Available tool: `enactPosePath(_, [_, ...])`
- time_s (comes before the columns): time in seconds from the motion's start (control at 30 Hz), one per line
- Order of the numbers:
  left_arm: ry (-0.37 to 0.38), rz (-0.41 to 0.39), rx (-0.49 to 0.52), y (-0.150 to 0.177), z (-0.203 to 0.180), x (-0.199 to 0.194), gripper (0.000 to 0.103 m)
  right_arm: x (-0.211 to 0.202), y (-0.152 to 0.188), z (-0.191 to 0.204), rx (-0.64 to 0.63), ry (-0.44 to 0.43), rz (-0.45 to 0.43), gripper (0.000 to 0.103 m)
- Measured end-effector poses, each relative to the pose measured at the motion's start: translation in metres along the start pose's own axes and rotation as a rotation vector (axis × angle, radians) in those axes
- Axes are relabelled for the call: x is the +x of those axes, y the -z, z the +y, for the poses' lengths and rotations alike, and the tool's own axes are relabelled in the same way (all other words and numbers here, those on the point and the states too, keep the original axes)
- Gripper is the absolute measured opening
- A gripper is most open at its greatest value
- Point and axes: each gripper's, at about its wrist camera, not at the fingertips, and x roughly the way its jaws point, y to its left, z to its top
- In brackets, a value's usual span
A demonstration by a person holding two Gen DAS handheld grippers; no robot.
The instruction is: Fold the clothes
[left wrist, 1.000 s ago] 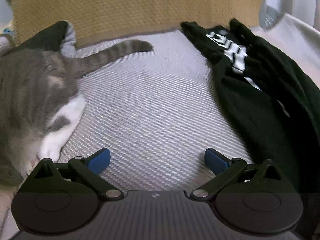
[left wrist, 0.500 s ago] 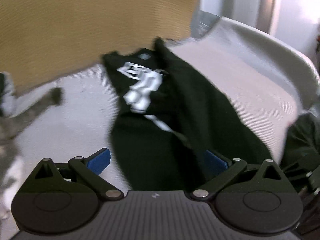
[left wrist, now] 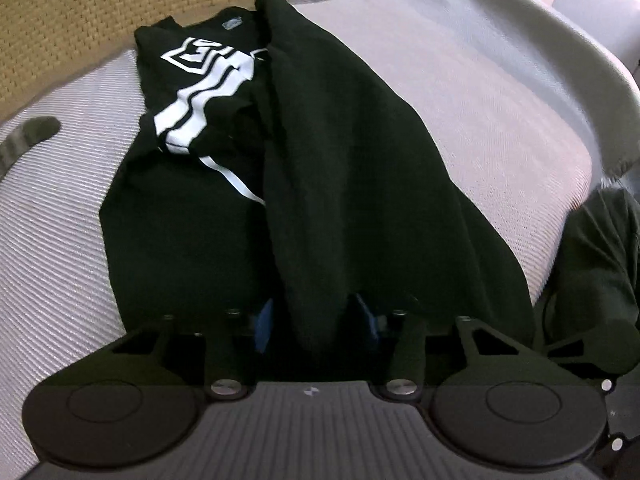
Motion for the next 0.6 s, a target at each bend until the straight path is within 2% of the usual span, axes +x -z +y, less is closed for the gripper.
enactPosePath(0.03, [0.015,0.006,-0.004,0.001,0.001,-0.001,0.028,0.001,0.000,0.001,-0.003,-0.001,0.002,0.043])
enactPosePath(0.13, [0.026,0.007,-0.004,0.001,0.002,-0.007,0.013,0.007,0.002,0.005,-0.016,0.011,0.015,0.044])
enactPosePath(0.23, [0.023,-0.014,0.003,0.000,0.001,-0.016,0.009,0.011,0.003,0.016,-0.050,0.038,0.003,0.048])
enactPosePath(0.37, [0.016,-0.047,0.018,0.000,-0.005,-0.026,0.008,0.014,0.004,0.028,-0.096,0.063,-0.020,0.058])
enactPosePath(0.6, [0.020,-0.089,0.014,-0.004,-0.014,-0.034,0.007,0.020,0.007,0.040,-0.136,0.104,-0.048,0.058])
